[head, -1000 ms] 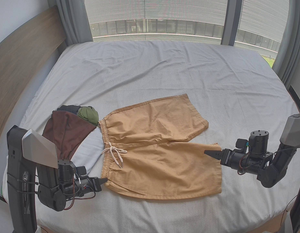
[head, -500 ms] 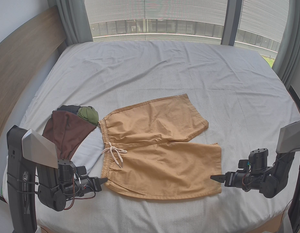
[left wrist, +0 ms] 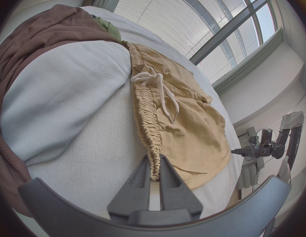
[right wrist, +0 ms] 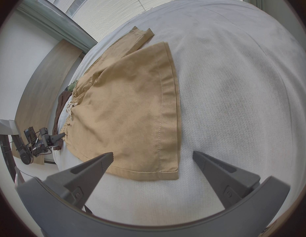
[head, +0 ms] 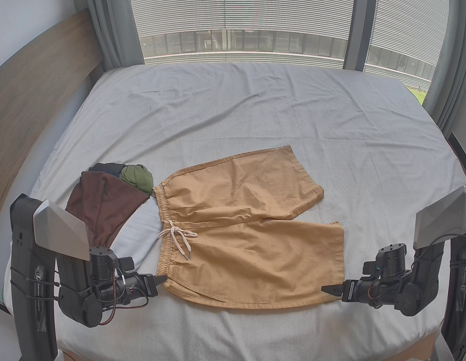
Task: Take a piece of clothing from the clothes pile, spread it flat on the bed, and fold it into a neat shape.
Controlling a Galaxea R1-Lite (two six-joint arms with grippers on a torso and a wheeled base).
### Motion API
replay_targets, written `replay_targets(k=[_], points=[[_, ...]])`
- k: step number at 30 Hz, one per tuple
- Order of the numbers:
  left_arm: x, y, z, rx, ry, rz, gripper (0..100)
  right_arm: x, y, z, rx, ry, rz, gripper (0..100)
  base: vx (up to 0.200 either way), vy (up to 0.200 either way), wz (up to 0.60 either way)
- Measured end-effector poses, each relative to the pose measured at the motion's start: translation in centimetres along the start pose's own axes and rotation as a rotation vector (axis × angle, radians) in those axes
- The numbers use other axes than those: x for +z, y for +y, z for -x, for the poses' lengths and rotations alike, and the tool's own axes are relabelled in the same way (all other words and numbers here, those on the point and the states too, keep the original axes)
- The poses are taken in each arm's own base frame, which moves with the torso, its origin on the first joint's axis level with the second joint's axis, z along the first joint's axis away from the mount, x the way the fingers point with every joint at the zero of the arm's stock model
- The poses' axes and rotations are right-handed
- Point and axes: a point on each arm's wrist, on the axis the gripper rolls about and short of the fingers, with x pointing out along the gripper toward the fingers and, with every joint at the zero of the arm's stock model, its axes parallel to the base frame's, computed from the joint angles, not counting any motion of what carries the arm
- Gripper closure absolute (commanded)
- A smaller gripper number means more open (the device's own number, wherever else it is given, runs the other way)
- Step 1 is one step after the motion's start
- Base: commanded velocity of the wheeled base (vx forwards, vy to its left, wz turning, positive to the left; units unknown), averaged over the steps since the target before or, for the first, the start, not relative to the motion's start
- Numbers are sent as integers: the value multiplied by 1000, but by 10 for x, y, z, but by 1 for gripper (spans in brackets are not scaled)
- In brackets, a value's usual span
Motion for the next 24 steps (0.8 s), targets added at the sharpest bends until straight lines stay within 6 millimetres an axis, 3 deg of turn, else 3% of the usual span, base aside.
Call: replay_targets(k=[9, 10, 24], points=[[0, 0, 0, 0, 0, -2, 100, -5, 2, -8, 2, -1, -61, 0, 0, 0, 0], [0, 0, 0, 0, 0, -2, 100, -5, 2, -8, 2, -1, -69, 100, 0, 0, 0], [0, 0, 0, 0, -2, -2, 100, -6, 0, -6, 3, 5, -116, 100, 0, 0, 0]])
